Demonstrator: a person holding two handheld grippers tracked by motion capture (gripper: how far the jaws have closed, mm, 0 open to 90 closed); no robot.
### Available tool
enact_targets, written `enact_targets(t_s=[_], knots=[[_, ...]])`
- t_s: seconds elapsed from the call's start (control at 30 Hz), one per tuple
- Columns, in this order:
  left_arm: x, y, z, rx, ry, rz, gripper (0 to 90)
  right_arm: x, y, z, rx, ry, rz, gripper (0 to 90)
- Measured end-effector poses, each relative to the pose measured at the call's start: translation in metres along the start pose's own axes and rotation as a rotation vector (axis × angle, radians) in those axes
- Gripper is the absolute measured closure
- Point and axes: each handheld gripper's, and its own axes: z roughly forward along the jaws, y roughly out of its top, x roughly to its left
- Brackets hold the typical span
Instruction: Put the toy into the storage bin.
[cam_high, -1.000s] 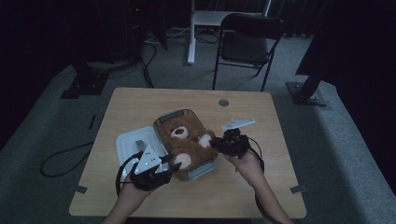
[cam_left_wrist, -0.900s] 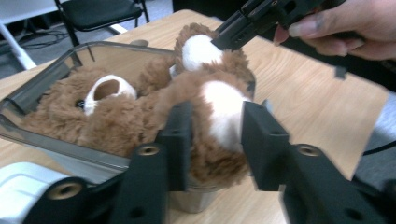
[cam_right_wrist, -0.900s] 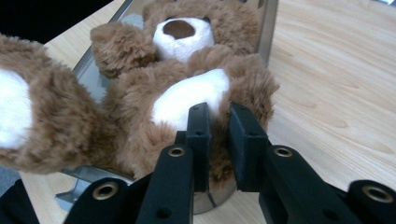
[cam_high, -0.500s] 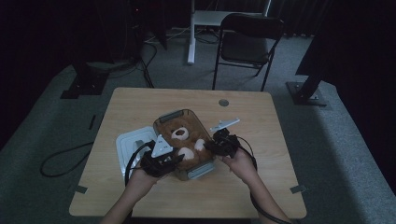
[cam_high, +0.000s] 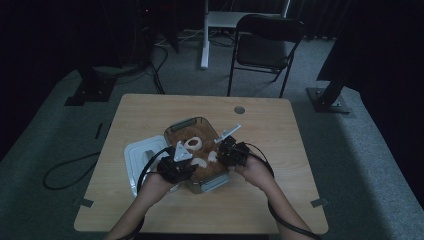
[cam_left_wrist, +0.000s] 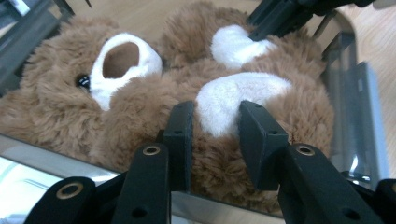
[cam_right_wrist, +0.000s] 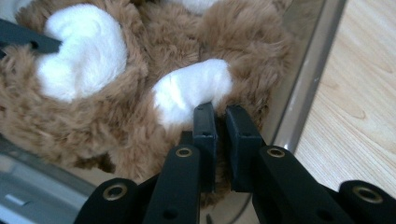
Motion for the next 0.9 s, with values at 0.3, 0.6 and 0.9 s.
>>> enact_targets(t_s=[0.3, 0.6, 0.9], knots=[[0.004, -0.003, 0.019, 0.013, 0.009, -0.017, 72.5, 0.003, 0.015, 0.021, 0.103, -0.043, -0.022, 85.9], [0.005, -0.006, -0.003, -0.057, 0.019, -0.052, 69.1, -0.003, 0.01, -0.002, -0.034, -0.036, 0.02, 79.6], [0.014, -0.012, -0.035, -0.155, -0.022, -0.123, 54.3, -0.008, 0.0, -0.033, -0.163, 0.019, 0.089, 63.1]])
